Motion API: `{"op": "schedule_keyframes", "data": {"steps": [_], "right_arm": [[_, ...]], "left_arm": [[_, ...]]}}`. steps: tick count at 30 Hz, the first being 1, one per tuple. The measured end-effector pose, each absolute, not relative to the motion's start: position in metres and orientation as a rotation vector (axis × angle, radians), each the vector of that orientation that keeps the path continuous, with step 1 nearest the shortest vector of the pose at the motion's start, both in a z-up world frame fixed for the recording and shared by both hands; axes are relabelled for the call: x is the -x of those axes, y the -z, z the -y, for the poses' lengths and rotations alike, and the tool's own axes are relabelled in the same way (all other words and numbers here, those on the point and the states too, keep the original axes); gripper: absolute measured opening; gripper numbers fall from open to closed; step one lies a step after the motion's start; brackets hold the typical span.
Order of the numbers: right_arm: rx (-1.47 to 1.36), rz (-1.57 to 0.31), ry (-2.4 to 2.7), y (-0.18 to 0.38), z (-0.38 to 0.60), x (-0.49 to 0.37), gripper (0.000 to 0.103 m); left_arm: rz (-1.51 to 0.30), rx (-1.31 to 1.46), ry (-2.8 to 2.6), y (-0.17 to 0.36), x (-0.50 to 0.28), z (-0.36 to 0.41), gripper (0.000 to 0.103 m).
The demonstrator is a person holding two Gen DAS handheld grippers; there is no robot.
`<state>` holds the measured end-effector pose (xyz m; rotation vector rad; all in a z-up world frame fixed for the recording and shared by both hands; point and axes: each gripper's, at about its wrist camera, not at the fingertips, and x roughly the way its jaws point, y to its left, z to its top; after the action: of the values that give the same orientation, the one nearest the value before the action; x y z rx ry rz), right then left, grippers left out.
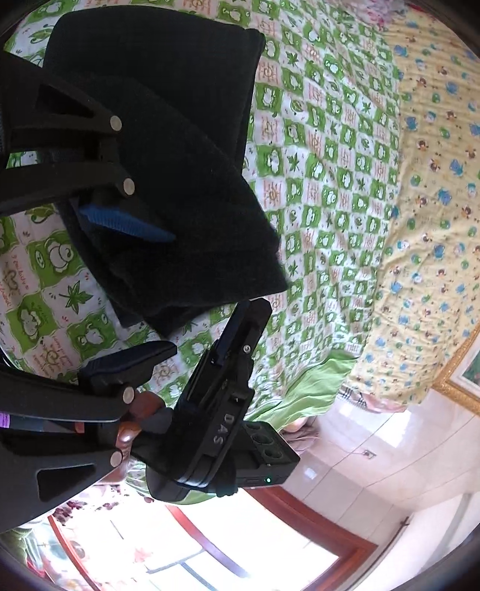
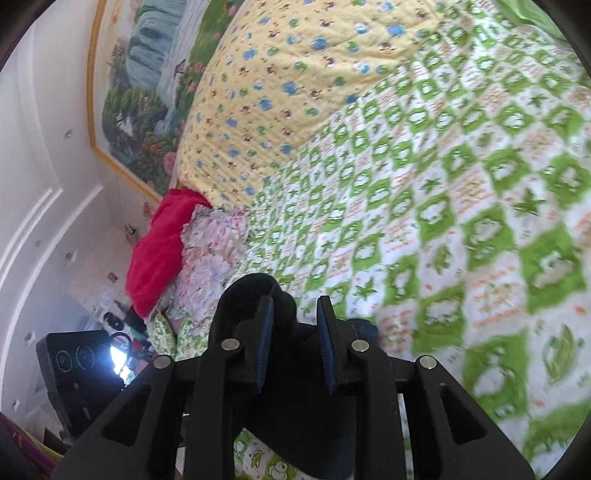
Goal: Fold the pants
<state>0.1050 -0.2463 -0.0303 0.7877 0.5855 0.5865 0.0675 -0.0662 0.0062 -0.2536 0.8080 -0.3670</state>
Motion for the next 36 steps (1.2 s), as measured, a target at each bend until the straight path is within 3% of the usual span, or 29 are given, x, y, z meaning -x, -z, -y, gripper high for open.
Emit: {"op": "schedule_keyframes", "data": {"steps": [2, 4, 15, 20, 24, 36], "right_arm": [[-0.773, -0.583, -0.565, 0.025, 0.248, -0.097, 0.068], [-0.747, -0.56, -0.547, 0.016, 0.245, -0.09, 0.077], [-0.582, -0.556, -0.487, -0.017, 0.22, -0.073, 0.079], [-0.516, -0.605, -0.444, -0.018, 0.202, -0.07, 0.085], [-0.478, -0.634, -0.408, -0.017, 0.188, -0.067, 0.09], [-0.47, -0.692, -0.302, -0.012, 0.172, -0.064, 0.092]], "left_arm": [[-0.815, 0.263, 0.388, -0.006, -0.066, 0.066, 0.057], [-0.809, 0.262, 0.389, -0.008, -0.064, 0.064, 0.059], [-0.748, 0.32, 0.294, -0.027, -0.047, 0.024, 0.066], [-0.713, 0.343, 0.223, -0.031, -0.041, -0.002, 0.074], [-0.701, 0.368, 0.177, -0.031, -0.038, -0.022, 0.074], [-0.69, 0.435, 0.053, -0.023, -0.03, -0.07, 0.077]]}}
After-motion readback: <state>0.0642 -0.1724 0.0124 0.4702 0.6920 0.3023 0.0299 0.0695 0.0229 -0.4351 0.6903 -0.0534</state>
